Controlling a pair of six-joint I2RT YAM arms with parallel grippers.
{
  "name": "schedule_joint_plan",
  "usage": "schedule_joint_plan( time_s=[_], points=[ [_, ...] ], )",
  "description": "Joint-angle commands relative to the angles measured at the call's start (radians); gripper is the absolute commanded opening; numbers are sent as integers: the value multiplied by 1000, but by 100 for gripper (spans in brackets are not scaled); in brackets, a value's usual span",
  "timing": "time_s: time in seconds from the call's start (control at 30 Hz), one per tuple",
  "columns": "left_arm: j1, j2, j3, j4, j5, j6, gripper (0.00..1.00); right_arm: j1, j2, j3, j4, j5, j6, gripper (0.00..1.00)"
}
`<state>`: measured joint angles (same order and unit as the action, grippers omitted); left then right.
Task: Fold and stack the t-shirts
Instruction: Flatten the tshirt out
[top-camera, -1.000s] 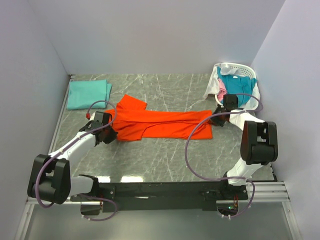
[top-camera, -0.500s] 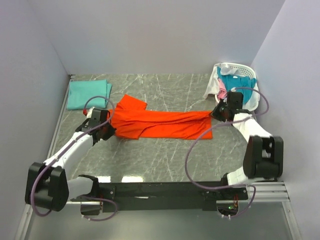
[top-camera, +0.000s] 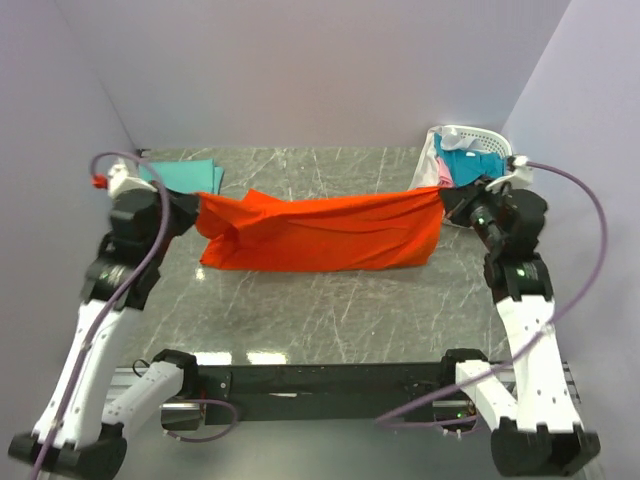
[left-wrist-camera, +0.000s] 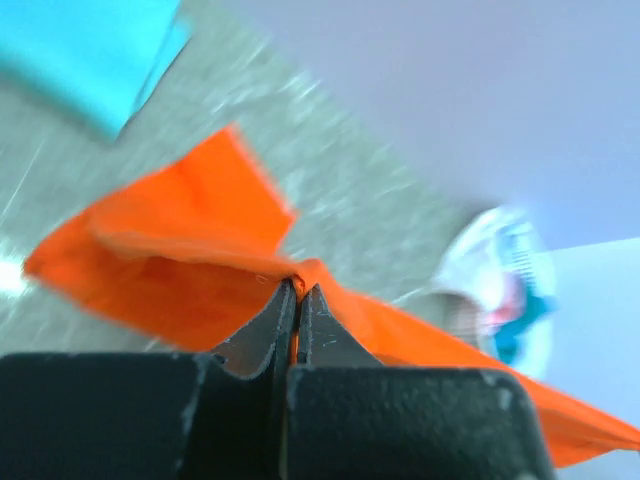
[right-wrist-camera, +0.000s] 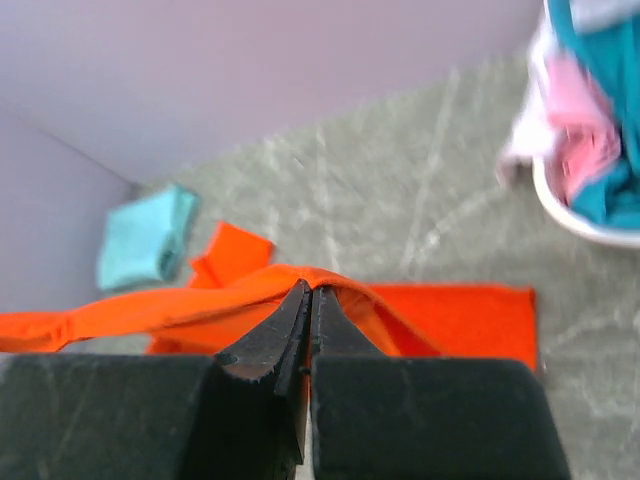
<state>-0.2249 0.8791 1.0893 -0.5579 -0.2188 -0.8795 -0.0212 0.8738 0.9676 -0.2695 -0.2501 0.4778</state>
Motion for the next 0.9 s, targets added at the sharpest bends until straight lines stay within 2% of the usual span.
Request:
schedule_joint_plan(
  time_s=[0.0,0.2,0.37,0.43,0.57,0.7,0.87],
  points=[
    [-2,-95,156,16,-10,69,1,1,-106,143,-57,-8,-24,0],
    [-2,-207,357,96,99,154,1,1,-231,356,-146,-35,-48,0],
    [-2,-213,507,148,111,214,1,1,-256,537,-206,-58,-77,0],
    [-2,-178,625,130,111,243,1,1,-245,601,-226,-70,-90,0],
    [-2,-85,742,104,119,274,1,1,-185,689,-241,-89,-110,0],
    [-2,35,791,130,81,310,1,1,-112,714,-229,-81,-122,0],
    [-2,188,793,179,-65,369,1,0,31,671,-140,-87,-131,0]
  ],
)
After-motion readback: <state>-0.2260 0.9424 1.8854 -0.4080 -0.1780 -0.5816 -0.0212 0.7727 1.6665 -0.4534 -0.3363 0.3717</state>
